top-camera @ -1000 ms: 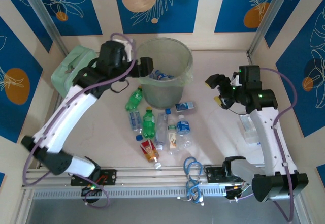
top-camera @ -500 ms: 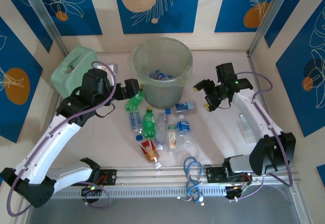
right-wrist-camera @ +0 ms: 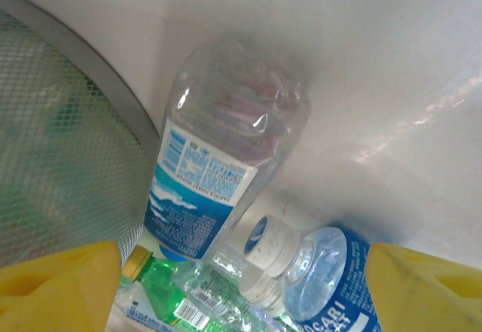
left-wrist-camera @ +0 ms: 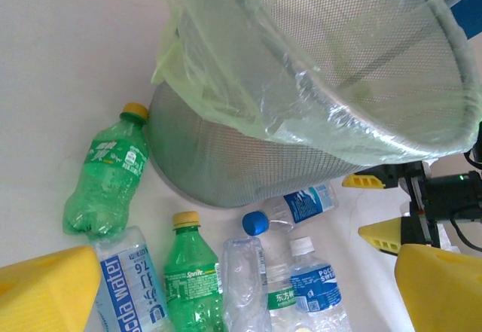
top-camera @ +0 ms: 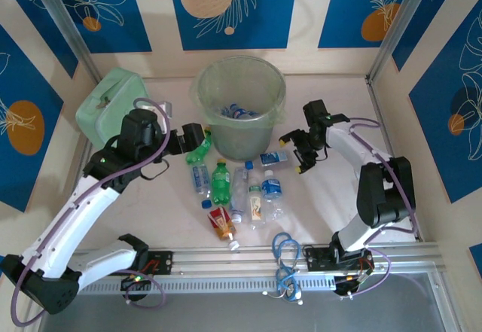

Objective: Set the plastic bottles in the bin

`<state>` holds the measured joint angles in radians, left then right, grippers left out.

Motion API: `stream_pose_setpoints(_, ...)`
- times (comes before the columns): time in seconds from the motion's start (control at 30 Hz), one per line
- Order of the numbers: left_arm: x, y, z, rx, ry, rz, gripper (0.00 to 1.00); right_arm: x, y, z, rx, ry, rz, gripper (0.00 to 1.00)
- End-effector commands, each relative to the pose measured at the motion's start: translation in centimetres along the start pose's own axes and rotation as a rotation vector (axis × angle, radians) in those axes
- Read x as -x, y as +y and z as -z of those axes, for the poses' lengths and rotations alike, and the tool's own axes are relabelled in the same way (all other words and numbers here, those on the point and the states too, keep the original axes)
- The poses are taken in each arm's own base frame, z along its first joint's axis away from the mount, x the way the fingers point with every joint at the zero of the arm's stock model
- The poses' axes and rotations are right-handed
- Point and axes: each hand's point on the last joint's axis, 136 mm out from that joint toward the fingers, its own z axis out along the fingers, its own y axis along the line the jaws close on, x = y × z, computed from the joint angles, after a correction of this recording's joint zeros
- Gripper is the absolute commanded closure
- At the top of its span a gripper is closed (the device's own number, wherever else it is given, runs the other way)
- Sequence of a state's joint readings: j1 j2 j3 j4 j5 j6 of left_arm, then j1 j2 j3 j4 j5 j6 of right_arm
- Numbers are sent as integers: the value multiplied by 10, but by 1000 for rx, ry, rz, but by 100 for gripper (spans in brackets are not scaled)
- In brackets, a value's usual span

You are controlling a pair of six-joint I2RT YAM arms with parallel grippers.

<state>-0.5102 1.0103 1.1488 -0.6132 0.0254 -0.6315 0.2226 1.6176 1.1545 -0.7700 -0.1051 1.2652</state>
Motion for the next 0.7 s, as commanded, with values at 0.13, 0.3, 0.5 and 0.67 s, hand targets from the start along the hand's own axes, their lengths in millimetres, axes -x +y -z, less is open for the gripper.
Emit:
stream_pose_setpoints(0.13,3,-1,4,-26,-18,27,0,5,12,-13,-8,6,-25,14)
stream_pose_setpoints(0.3,3,-1,2,-28,-12,29,0,5,17,-26,-16,32,-29,14)
stream_pose_setpoints(0.5,5,-2,1,-33,-15,35,0,7,18,-41,-37,41,-41,15)
stream_pose_setpoints(0.67,4,-1,1,-33,-13,38,0,11,20,-50,-47,41,-46,20)
